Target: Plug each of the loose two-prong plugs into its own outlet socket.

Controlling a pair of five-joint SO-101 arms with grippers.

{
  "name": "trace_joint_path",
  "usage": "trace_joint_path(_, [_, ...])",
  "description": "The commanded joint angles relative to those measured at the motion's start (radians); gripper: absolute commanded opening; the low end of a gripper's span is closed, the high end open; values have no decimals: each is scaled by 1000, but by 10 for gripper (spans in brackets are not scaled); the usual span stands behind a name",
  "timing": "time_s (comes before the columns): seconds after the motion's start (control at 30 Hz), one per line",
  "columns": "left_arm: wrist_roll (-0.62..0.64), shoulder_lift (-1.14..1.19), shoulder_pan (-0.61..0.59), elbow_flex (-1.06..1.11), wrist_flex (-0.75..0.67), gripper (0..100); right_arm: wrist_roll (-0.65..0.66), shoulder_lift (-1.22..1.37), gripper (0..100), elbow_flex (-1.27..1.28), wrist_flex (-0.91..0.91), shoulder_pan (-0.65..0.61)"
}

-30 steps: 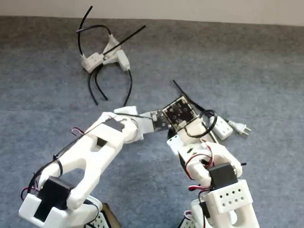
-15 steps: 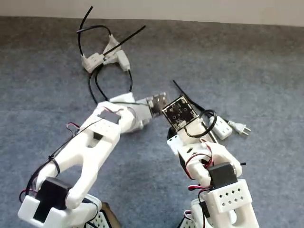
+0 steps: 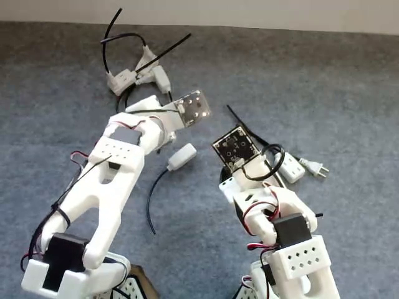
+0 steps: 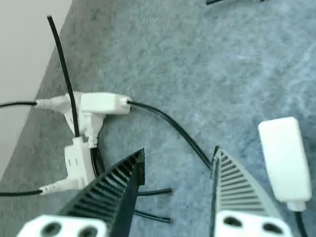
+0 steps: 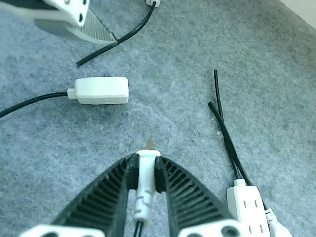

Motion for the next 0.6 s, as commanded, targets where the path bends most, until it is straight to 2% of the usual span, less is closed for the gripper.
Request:
trace_joint_path(0.0, [3, 76, -16, 73, -150, 214, -6, 5, 8, 19, -65, 8])
trace_joint_path(0.13, [2, 200, 1, 128, -282, 214, -6, 5, 8, 53, -93, 8])
trace_joint_path(0.27, [8, 203, 42, 140, -285, 213, -6, 5, 8, 56, -93, 8])
trace_joint_path(0.4, [9, 93, 101, 196, -245, 213, -6, 5, 8, 56, -93, 8])
trace_joint_path(0.57, [9, -156, 223, 351, -199, 213, -6, 5, 8, 56, -93, 8])
